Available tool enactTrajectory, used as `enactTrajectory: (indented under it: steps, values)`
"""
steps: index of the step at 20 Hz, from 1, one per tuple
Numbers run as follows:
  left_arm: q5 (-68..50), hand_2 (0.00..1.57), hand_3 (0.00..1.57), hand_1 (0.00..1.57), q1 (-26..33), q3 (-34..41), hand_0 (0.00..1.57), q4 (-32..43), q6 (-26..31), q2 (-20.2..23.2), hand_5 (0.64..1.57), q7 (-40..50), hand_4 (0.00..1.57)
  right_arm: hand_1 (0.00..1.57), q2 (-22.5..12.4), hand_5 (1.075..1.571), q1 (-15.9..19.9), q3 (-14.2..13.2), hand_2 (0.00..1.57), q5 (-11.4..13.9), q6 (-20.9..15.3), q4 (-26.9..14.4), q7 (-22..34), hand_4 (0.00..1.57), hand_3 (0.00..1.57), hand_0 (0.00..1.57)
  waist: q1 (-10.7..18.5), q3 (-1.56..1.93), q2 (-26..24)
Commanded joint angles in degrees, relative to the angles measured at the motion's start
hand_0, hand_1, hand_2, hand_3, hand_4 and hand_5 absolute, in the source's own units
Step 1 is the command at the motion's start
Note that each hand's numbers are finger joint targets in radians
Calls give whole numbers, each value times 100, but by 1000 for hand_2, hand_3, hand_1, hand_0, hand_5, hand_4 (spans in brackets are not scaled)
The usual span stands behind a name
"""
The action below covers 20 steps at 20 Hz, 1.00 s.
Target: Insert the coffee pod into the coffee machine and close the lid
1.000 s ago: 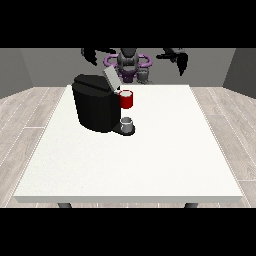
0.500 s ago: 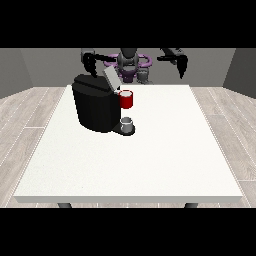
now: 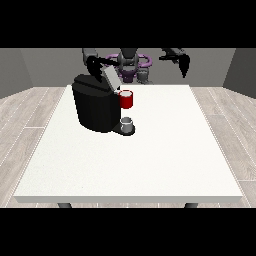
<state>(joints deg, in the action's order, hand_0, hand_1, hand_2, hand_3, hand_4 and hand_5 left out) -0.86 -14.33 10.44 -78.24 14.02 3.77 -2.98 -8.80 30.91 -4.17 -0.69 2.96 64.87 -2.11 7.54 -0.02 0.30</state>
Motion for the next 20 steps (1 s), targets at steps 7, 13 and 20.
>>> enactTrajectory:
  steps: [7, 13, 20]
  values:
    - [-110, 0, 0, 0, -141, 54, 0, -35, -169, 217, 1571, -80, 0, 0, 115, 1571, 650, 47, 0, 162, -31, -394, 29, 0, 0, 0, -95, 1, 301]
    - [-197, 0, 0, 0, -113, 123, 0, 2, -213, 293, 1571, -60, 0, 0, 55, 1571, 765, 31, 0, 206, 121, -573, -134, 0, 0, 0, -51, 1, 382]
    - [-163, 0, 0, 0, 14, -144, 0, -252, -258, 164, 1571, 80, 0, 0, -24, 1571, 924, 9, 0, 381, 93, -839, -427, 114, 0, 0, 157, 3, 409]
